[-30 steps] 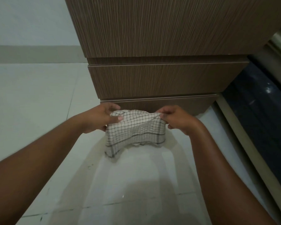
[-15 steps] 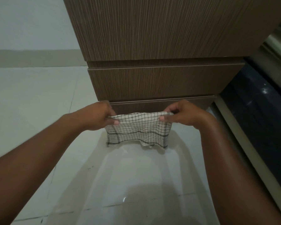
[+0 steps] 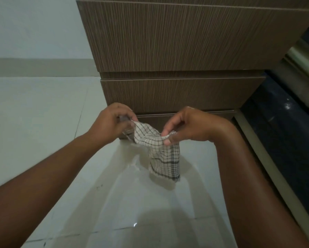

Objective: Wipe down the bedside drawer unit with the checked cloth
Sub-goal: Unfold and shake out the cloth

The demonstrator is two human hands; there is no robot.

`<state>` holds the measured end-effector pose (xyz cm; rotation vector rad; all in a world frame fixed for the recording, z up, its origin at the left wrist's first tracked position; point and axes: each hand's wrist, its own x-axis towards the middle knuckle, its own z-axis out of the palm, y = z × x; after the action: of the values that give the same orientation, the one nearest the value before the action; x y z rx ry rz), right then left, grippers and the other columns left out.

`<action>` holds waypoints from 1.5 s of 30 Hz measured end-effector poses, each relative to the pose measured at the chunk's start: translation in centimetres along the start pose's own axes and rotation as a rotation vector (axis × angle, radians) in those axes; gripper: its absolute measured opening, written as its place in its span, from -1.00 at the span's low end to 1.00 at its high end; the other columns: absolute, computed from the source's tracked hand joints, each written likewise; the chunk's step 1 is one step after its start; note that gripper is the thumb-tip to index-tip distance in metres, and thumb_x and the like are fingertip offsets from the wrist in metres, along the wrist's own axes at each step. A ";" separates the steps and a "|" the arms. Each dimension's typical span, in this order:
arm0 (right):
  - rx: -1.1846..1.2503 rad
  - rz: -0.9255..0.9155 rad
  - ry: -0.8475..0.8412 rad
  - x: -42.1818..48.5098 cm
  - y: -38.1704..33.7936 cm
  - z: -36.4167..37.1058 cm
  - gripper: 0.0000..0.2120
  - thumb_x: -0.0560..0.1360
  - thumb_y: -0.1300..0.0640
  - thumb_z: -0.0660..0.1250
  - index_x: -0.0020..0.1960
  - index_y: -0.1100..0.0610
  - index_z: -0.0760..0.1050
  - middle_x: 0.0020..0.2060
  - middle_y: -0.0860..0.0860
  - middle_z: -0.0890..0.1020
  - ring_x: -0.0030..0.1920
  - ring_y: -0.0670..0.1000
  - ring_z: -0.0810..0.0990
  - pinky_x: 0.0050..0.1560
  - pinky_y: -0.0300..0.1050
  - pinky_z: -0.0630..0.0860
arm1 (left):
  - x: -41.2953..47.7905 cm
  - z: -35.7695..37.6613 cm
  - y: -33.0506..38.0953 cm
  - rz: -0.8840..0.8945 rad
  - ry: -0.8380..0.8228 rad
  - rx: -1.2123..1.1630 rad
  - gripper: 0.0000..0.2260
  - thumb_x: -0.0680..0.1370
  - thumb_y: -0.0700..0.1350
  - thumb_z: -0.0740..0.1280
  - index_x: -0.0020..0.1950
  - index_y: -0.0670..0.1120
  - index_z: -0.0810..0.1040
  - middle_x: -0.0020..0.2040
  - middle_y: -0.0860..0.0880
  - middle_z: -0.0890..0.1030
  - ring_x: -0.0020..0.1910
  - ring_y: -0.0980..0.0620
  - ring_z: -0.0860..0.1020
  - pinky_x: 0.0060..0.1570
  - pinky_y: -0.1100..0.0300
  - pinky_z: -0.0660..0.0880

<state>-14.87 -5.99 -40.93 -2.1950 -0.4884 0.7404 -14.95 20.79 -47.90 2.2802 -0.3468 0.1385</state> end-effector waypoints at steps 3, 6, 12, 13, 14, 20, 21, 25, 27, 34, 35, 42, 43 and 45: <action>0.012 -0.054 0.083 0.3 -0.2 0.4 -0.84 0.38 0.12 0.59 -0.07 -0.04 0.73 -0.01 -0.11 0.71 -0.05 -0.43 0.59 -0.18 -0.61 0.44 | -0.6 0.6 0.6 -0.021 -0.154 -0.141 -0.80 0.45 -0.24 0.52 -0.11 0.08 0.70 0.00 0.03 0.48 0.02 0.09 0.53 0.01 0.25 0.55; 0.086 -0.099 0.105 1.0 0.2 1.3 -0.82 0.37 0.19 0.60 -0.04 0.06 0.74 0.03 -0.04 0.72 0.03 -0.28 0.65 -0.05 -0.48 0.54 | -0.5 0.6 2.1 -0.082 -0.236 -0.494 -0.88 0.49 -0.31 0.45 -0.03 -0.13 0.69 -0.03 -0.10 0.70 -0.04 0.00 0.69 -0.08 0.21 0.61; 0.258 -0.198 0.240 2.1 1.4 2.4 -0.82 0.36 0.30 0.59 -0.05 0.20 0.71 -0.10 0.04 0.76 0.01 0.00 0.74 0.10 0.08 0.68 | 0.0 1.7 4.5 -0.320 -0.172 -0.902 -0.88 0.56 -0.33 0.37 0.03 -0.14 0.56 -0.13 -0.07 0.71 -0.18 0.04 0.68 -0.31 0.25 0.59; 0.265 -0.203 0.283 2.2 1.5 2.4 -0.82 0.35 0.30 0.59 -0.06 0.20 0.70 -0.10 0.04 0.76 0.00 -0.01 0.74 0.10 0.08 0.68 | 0.1 2.0 4.4 -0.358 -0.145 -0.900 -0.91 0.56 -0.28 0.39 0.02 -0.12 0.56 -0.13 -0.06 0.71 -0.19 0.04 0.68 -0.32 0.25 0.58; 0.272 -0.208 0.329 2.4 1.7 2.5 -0.81 0.34 0.30 0.60 -0.07 0.19 0.69 -0.09 0.04 0.75 0.00 -0.01 0.74 0.10 0.07 0.68 | 0.2 2.1 4.3 -0.384 -0.133 -0.852 -0.94 0.55 -0.19 0.40 0.01 -0.12 0.58 -0.13 -0.05 0.71 -0.18 0.04 0.68 -0.31 0.25 0.58; 0.306 -0.191 0.492 2.7 2.4 2.4 -0.52 0.38 0.23 0.60 0.25 0.07 0.55 -0.02 0.04 0.71 -0.02 -0.06 0.73 -0.01 -0.10 0.69 | 0.4 1.4 3.8 -0.293 -0.284 -0.616 -0.65 0.44 0.08 0.42 0.15 -0.06 0.65 0.04 0.02 0.73 0.03 0.10 0.70 -0.05 0.23 0.64; 0.266 -0.190 0.492 2.7 2.5 2.3 -0.56 0.40 0.20 0.59 0.24 0.08 0.58 -0.02 0.01 0.72 -0.01 -0.07 0.73 0.02 -0.08 0.69 | 0.5 1.3 3.5 -0.258 -0.299 -0.536 -0.65 0.42 0.01 0.49 0.17 -0.05 0.65 0.06 0.03 0.73 0.05 0.12 0.69 -0.04 0.22 0.64; 0.189 -0.160 0.416 2.4 2.6 1.4 -0.83 0.48 0.11 0.52 0.05 0.10 0.65 -0.06 -0.01 0.74 -0.02 -0.06 0.72 0.03 0.05 0.70 | 0.8 1.5 3.0 -0.216 -0.254 -0.364 -0.77 0.47 -0.13 0.52 0.11 -0.09 0.66 0.03 0.03 0.73 0.03 0.15 0.68 0.00 0.21 0.64; 0.161 -0.145 0.413 2.3 2.6 1.2 -0.87 0.51 0.08 0.50 0.02 0.07 0.63 -0.08 -0.02 0.73 -0.04 -0.07 0.72 0.04 0.06 0.70 | 1.1 1.4 3.1 -0.219 -0.239 -0.351 -0.81 0.50 -0.12 0.50 0.09 -0.08 0.67 0.02 0.05 0.73 0.01 0.18 0.68 -0.04 0.26 0.63; 0.087 -0.106 0.472 2.9 1.6 -0.8 -0.86 0.49 0.10 0.51 0.03 0.04 0.64 -0.10 -0.05 0.73 -0.06 -0.11 0.72 0.02 0.05 0.70 | 3.0 2.1 4.4 -0.236 -0.182 -0.340 -0.85 0.51 -0.15 0.49 0.07 -0.08 0.65 -0.05 0.03 0.74 -0.08 0.16 0.71 -0.11 0.26 0.63; 0.064 -0.094 0.473 3.0 1.3 -1.5 -0.85 0.48 0.10 0.51 0.04 0.04 0.64 -0.10 -0.06 0.73 -0.06 -0.13 0.71 0.02 0.03 0.70 | 3.5 2.3 4.7 -0.246 -0.175 -0.355 -0.85 0.51 -0.17 0.49 0.06 -0.08 0.65 -0.06 0.03 0.75 -0.08 0.15 0.71 -0.09 0.22 0.64; 0.057 0.080 0.426 -1.3 -2.0 -7.4 -0.87 0.48 0.10 0.52 0.02 0.03 0.65 -0.11 -0.07 0.73 -0.07 -0.15 0.70 0.04 0.02 0.69 | 6.3 1.5 11.5 -0.349 -0.220 -0.412 -0.86 0.49 -0.25 0.50 0.03 -0.15 0.66 -0.08 -0.08 0.73 -0.09 0.02 0.71 -0.11 0.12 0.63; 0.073 0.108 0.427 -2.8 -3.1 -8.7 -0.88 0.48 0.10 0.51 0.01 0.03 0.65 -0.12 -0.07 0.73 -0.08 -0.14 0.70 0.03 0.03 0.69 | 6.7 0.8 13.4 -0.354 -0.229 -0.423 -0.87 0.48 -0.26 0.51 0.00 -0.14 0.66 -0.10 -0.07 0.73 -0.11 0.04 0.70 -0.15 0.16 0.62; 0.087 0.129 0.438 -6.3 -5.7 -11.9 -0.89 0.48 0.10 0.52 -0.01 0.01 0.66 -0.14 -0.08 0.73 -0.10 -0.15 0.71 0.00 0.04 0.69 | 7.6 -1.2 18.3 -0.374 -0.263 -0.472 -0.88 0.48 -0.26 0.51 -0.04 -0.11 0.66 -0.13 -0.06 0.74 -0.14 0.06 0.70 -0.17 0.19 0.60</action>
<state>-12.63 -12.09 -27.87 -2.2341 -0.0918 0.3195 -13.06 8.46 -32.45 1.8517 -0.0678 -0.3978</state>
